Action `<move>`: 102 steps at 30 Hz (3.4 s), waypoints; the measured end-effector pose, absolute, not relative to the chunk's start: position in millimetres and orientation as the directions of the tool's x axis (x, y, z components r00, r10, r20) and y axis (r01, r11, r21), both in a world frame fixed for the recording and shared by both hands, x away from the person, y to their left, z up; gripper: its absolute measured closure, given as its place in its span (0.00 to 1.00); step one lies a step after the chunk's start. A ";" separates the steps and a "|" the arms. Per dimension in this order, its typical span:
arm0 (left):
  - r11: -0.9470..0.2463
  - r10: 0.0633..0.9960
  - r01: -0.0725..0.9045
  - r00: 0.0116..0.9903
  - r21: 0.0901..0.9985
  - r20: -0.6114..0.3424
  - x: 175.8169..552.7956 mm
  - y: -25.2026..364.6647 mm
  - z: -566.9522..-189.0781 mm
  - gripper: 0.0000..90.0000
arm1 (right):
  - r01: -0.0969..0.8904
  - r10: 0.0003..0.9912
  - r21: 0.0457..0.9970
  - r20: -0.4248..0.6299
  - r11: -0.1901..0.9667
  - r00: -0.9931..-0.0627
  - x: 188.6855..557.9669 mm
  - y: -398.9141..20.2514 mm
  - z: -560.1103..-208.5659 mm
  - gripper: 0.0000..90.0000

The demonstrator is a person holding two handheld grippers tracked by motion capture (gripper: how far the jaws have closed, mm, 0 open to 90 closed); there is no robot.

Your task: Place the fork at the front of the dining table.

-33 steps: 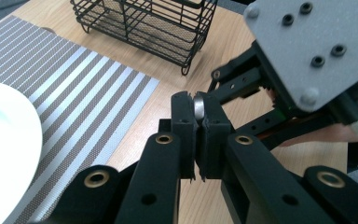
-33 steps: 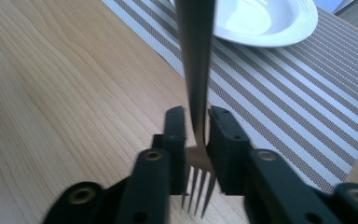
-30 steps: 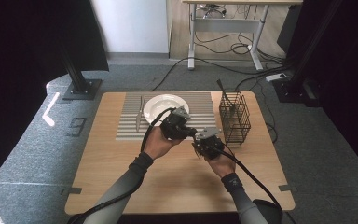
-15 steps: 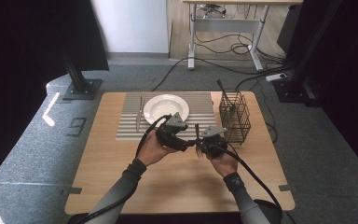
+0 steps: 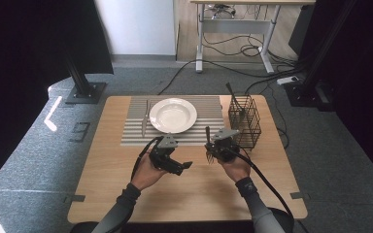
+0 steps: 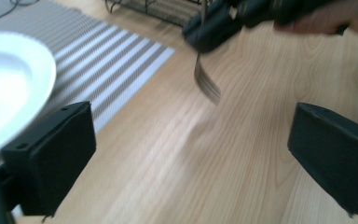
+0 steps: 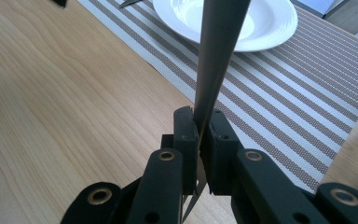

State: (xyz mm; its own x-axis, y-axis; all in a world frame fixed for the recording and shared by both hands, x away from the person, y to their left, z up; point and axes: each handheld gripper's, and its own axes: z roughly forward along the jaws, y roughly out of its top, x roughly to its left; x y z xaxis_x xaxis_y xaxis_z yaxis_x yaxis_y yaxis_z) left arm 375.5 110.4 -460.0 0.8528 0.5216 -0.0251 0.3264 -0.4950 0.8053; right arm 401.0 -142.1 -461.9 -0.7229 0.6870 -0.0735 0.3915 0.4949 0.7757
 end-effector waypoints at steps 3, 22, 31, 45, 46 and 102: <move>-0.486 0.536 0.339 0.844 0.806 -0.032 371.6 116.8 -467.9 0.00 | 0.397 0.690 0.775 -0.068 0.491 -0.721 402.9 -144.0 -461.2 0.93; -0.521 0.608 0.428 0.794 0.739 -0.031 337.3 146.4 -540.7 0.00 | 0.449 0.733 0.750 -0.069 0.486 -0.677 428.3 -148.1 -454.5 0.93; -0.563 0.634 0.475 0.773 0.677 -0.015 339.5 146.5 -548.6 0.00 | 0.471 0.761 0.731 -0.100 0.494 -0.642 456.0 -143.7 -449.2 0.93; -0.572 0.644 0.489 0.765 0.659 -0.008 340.1 146.4 -549.6 0.00 | 0.503 0.783 0.698 -0.134 0.510 -0.608 493.4 -128.9 -449.0 0.93; -0.572 0.644 0.488 0.765 0.659 -0.007 340.2 146.4 -549.6 0.00 | 0.510 0.788 0.694 -0.137 0.508 -0.600 497.9 -127.1 -449.9 0.93; -0.572 0.646 0.489 0.764 0.659 -0.007 340.3 146.5 -549.6 0.00 | 0.664 0.863 0.566 -0.203 0.488 -0.462 580.7 -115.5 -528.6 0.94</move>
